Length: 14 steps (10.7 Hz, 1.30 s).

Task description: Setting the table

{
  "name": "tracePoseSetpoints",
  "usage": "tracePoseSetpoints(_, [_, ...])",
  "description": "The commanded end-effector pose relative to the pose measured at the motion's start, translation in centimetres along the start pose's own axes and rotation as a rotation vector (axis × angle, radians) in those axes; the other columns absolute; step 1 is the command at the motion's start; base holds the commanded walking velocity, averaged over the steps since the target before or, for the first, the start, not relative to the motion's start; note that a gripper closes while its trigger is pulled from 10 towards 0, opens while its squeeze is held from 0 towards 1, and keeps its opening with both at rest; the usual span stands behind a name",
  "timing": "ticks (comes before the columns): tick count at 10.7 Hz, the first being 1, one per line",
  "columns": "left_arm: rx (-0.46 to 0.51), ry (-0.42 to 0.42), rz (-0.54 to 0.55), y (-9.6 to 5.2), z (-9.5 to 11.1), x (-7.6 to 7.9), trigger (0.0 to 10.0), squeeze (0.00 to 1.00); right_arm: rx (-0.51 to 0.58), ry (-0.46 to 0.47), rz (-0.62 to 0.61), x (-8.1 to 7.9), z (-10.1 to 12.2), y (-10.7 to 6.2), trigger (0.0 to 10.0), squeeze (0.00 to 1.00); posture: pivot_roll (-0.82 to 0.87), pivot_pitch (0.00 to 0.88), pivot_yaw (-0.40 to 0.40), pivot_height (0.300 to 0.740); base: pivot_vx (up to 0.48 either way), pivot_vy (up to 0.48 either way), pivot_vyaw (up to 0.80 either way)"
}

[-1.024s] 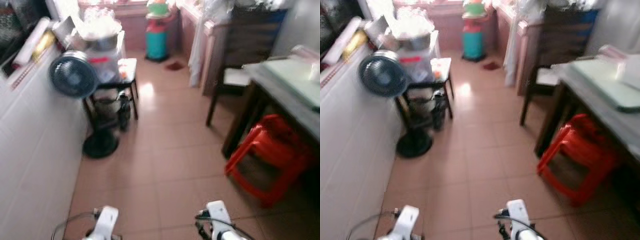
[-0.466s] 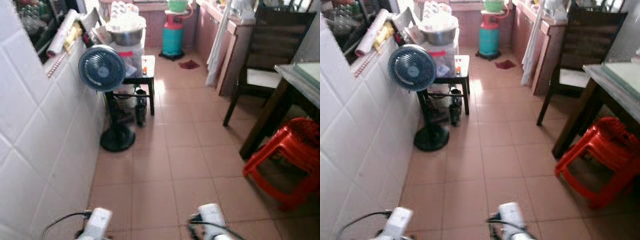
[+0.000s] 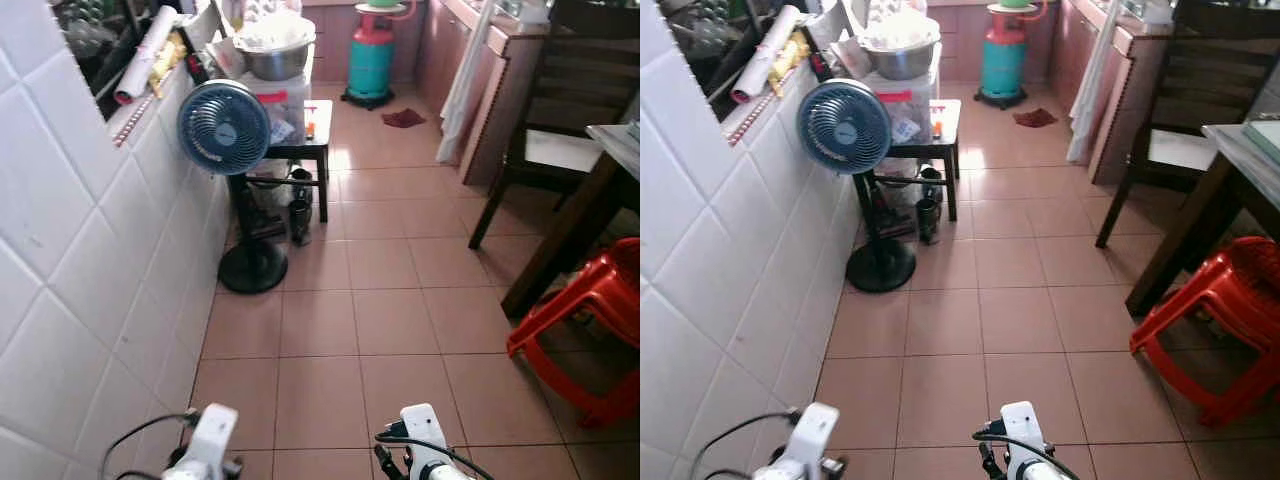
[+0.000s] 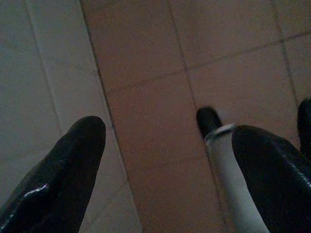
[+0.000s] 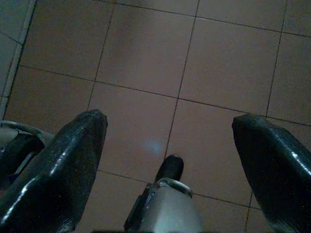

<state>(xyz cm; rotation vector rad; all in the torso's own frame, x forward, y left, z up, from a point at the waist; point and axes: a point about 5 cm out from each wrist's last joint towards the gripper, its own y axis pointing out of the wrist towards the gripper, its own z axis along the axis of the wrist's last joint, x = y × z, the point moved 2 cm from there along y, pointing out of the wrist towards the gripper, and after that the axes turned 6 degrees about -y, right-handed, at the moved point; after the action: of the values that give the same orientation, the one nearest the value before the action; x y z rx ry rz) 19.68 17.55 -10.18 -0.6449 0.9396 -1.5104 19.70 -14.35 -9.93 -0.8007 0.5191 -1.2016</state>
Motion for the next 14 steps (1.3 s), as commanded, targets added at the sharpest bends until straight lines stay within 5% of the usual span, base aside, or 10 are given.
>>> tracePoseSetpoints(1, [0.016, -0.011, 0.017, 0.0, 0.2, -0.3, 10.0, 0.0, -0.008, 0.012, -0.002, 0.0, -0.1, 0.0, 10.0, 0.0, 0.02, 0.0, 0.032, 0.74, 0.0, 0.0, 0.0])
tracePoseSetpoints(3, [-0.012, -0.075, -0.018, 0.1, 0.3, -0.1, 10.0, 0.0, 0.015, -0.014, 0.014, -0.7, 1.1, 0.4, 10.0, 0.0, 0.02, 0.0, 0.032, 0.74, 0.0, 0.0, 0.21])
tracePoseSetpoints(4, [-0.01, -0.041, -0.013, 0.0, 0.3, -0.2, 10.0, 0.0, 0.021, -0.015, 0.013, -0.6, 1.4, 0.4, 10.0, 0.0, 0.02, 0.0, 0.033, 0.74, 0.0, 0.0, 0.57])
tracePoseSetpoints(6, [-0.033, -0.045, -0.019, -0.1, -0.6, -0.5, 10.0, 0.0, 0.021, -0.006, -0.002, 0.6, 1.0, 0.2, 10.0, 0.0, 0.02, 0.0, 0.037, 0.74, 0.12, 0.0, 0.0])
tracePoseSetpoints(14, [-0.035, -0.046, -0.057, -0.1, -0.7, 0.1, 10.0, 0.0, 0.036, -0.037, 0.006, 0.4, 1.2, 0.2, 10.0, 0.0, 0.01, 0.0, 0.029, 0.74, 0.4, 0.0, 0.0])
